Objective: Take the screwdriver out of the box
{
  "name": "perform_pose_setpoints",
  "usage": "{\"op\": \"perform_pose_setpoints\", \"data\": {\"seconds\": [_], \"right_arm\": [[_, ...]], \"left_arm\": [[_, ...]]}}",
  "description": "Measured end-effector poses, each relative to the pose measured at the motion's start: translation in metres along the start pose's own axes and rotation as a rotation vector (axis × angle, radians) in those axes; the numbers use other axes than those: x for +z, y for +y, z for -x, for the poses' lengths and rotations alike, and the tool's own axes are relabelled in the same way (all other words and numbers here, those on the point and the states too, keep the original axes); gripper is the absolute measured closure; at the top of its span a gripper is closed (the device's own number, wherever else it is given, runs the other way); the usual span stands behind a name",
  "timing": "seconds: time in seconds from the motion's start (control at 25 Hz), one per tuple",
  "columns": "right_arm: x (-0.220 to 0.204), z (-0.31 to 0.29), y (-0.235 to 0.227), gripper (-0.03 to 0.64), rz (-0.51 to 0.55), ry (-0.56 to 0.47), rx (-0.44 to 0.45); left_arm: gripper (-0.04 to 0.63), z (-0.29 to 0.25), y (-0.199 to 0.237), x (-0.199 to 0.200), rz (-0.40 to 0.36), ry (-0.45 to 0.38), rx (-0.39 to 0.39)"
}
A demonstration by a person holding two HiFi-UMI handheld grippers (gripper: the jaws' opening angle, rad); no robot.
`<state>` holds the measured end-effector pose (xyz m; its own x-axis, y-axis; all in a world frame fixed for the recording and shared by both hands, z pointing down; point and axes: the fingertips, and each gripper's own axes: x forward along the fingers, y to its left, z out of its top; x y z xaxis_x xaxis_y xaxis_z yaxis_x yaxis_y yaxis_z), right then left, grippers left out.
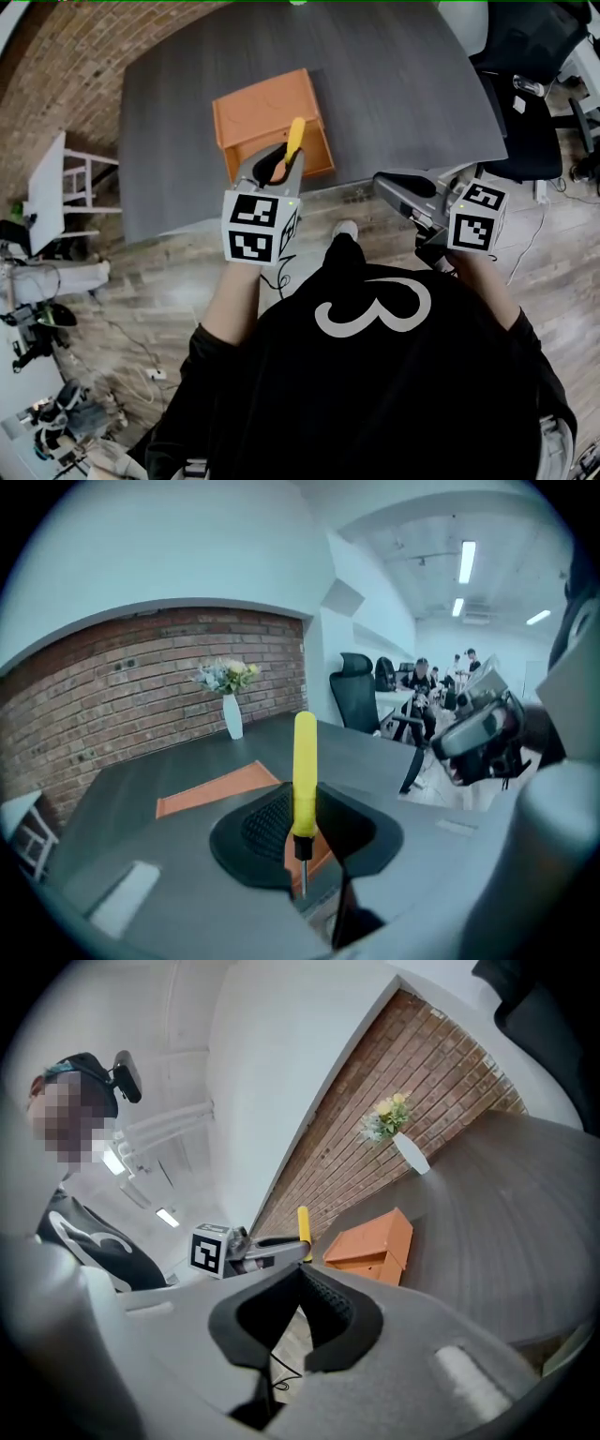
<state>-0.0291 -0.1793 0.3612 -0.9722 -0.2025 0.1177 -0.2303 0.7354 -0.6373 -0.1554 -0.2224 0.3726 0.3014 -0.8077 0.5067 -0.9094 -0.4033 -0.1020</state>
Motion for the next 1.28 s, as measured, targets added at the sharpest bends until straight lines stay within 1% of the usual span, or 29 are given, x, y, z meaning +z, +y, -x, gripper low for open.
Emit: {"op": "perform_pose_setpoints", "data": {"seconds": [0.08,0.2,0.36,0.44,0.72,1.0,1.28], "right_arm": [[0.003,0.002,0.009,0.615,0.032,-0.001,0.004],[0.008,0.007,0.025,0.615,0.079,-0.009,0.026],[0.011,0.012,0.047,0.615,0.128,-0.024,0.043],[0.009,0.014,0.055,0.615,0.149,-0.021,0.043],[0.003,0.025,0.068,0.615,0.196,-0.024,0.031],[-0.004,0.036,0.074,0.615,0.217,-0.021,0.033],[-0.007,0.040,0.080,0.615,0.232,-0.022,0.020]], "left_arm": [[0.500,0.020,-0.011,0.008,0.070,-0.052,-0.028],[0.500,0.045,-0.029,0.016,0.174,-0.108,-0.075],[0.500,0.071,-0.051,0.020,0.348,-0.171,-0.168],[0.500,0.081,-0.062,0.020,0.398,-0.193,-0.204],[0.500,0.098,-0.093,0.023,0.436,-0.221,-0.266],[0.500,0.101,-0.116,0.027,0.412,-0.224,-0.296],[0.500,0.109,-0.123,0.029,0.402,-0.243,-0.310]]}}
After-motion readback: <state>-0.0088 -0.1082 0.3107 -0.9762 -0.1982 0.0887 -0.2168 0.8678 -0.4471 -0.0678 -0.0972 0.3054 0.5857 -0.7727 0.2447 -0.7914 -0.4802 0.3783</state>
